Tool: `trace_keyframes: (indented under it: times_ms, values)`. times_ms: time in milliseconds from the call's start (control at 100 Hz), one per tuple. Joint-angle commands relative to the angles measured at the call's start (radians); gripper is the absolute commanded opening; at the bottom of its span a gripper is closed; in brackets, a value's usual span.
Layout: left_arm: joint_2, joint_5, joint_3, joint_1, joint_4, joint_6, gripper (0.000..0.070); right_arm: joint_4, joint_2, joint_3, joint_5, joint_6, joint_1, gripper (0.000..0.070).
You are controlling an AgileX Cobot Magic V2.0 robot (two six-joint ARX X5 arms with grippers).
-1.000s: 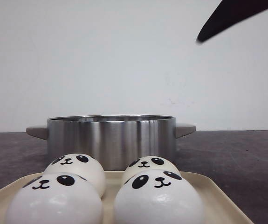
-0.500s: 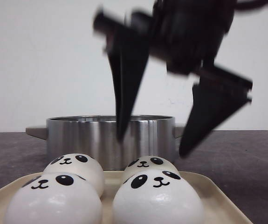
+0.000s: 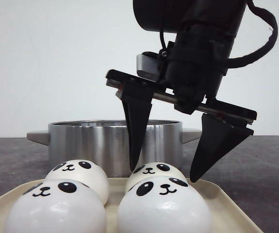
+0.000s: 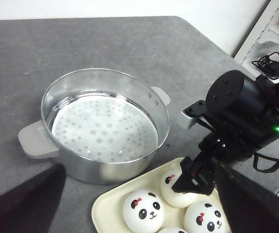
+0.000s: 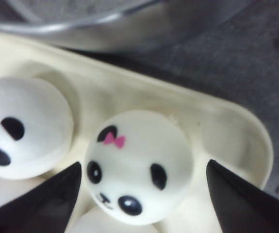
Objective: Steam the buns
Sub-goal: 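Lower the right gripper onto the farther bun nearest it and grasp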
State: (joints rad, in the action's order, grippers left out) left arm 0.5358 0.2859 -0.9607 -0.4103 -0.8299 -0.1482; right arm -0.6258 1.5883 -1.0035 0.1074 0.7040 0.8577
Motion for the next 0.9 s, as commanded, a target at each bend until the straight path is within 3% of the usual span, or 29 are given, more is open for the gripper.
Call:
trace_keyframes:
  times_ms: [0, 360, 450, 570, 610, 640, 890]
  values:
    - [0.004, -0.008, -0.016, -0.005, 0.011, 0.009, 0.0596, 0.004, 0.031, -0.008, -0.003, 0.008, 0.005, 0.0512]
    - [0.004, -0.035, -0.016, -0.005, 0.012, 0.013, 0.0596, 0.008, 0.087, -0.008, 0.008, 0.019, 0.005, 0.0505]
    - [0.004, -0.035, -0.016, -0.005, 0.011, 0.013, 0.0596, 0.003, 0.093, -0.008, 0.009, 0.019, 0.002, 0.0416]
    - [0.004, -0.036, -0.016, -0.005, 0.011, 0.017, 0.0596, -0.018, 0.111, -0.008, 0.024, 0.018, 0.002, 0.0225]
    - [0.004, -0.039, -0.016, -0.005, 0.011, 0.021, 0.0596, -0.023, 0.120, -0.008, 0.024, 0.014, 0.002, 0.0128]
    - [0.004, -0.043, -0.016, -0.005, 0.011, 0.025, 0.0596, -0.028, 0.124, -0.008, 0.023, 0.012, 0.003, 0.0006]
    - [0.004, -0.054, -0.016, -0.011, 0.007, 0.028, 0.0596, -0.012, 0.110, -0.018, -0.022, -0.006, 0.002, 0.0003]
